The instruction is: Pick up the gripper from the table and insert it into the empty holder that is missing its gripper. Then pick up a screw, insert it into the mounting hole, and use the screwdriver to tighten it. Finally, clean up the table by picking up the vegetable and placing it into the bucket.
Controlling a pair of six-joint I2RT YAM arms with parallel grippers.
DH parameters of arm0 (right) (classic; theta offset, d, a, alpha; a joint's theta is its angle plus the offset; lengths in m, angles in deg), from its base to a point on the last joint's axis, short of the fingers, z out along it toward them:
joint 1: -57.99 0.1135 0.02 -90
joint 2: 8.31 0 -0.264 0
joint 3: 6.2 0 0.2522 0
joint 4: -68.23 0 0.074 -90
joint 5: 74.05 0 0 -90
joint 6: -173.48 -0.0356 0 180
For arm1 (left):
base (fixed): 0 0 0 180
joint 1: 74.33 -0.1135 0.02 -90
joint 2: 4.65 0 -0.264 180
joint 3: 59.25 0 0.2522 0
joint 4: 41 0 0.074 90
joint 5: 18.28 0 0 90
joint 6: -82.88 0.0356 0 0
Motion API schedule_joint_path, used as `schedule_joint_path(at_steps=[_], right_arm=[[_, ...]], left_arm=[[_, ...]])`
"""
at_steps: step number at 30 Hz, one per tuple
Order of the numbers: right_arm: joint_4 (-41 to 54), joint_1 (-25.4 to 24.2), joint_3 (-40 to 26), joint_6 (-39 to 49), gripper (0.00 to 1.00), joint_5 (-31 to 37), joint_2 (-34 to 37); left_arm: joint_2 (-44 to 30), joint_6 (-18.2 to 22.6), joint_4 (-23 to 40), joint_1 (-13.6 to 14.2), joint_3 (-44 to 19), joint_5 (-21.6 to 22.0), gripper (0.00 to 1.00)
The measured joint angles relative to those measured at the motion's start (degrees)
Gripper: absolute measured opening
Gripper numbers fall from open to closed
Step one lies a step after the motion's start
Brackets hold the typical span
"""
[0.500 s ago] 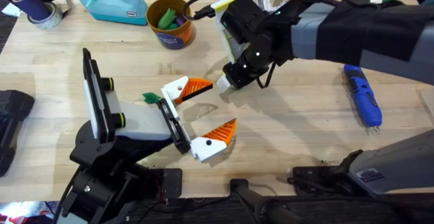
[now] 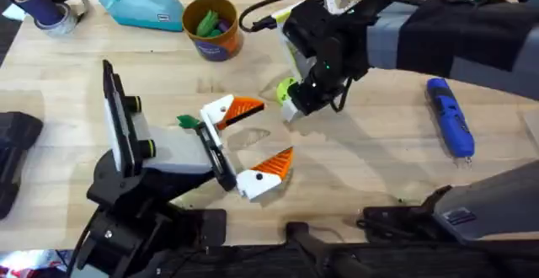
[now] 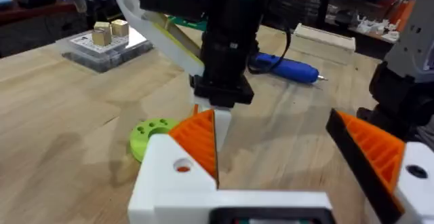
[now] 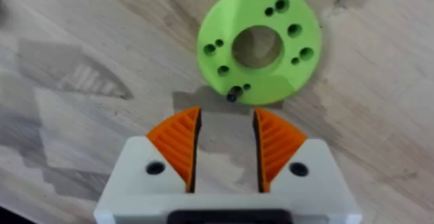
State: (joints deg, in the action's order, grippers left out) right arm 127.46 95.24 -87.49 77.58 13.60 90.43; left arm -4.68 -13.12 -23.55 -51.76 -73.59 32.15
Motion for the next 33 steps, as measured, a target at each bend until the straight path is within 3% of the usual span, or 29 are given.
schedule_joint_path(at_steps=[22,25,29,33], right_arm=[[-3.91,-0.12,-0.02,1.26,0.450,0.04,0.54],[-3.91,-0.14,-0.15,1.41,0.328,0.59,0.66],[-3.87,-0.14,-0.15,1.48,0.283,1.05,0.66],[-3.93,-0.12,-0.15,1.53,0.168,1.17,0.78]], left_arm=[[0.00,0.00,0.00,0.00,0.00,0.00,0.990],[0.00,0.00,-0.04,0.00,0.00,0.00,0.990],[0.00,0.00,-0.04,0.00,0.00,0.00,0.990],[0.00,0.00,-0.05,0.00,0.00,0.00,0.990]])
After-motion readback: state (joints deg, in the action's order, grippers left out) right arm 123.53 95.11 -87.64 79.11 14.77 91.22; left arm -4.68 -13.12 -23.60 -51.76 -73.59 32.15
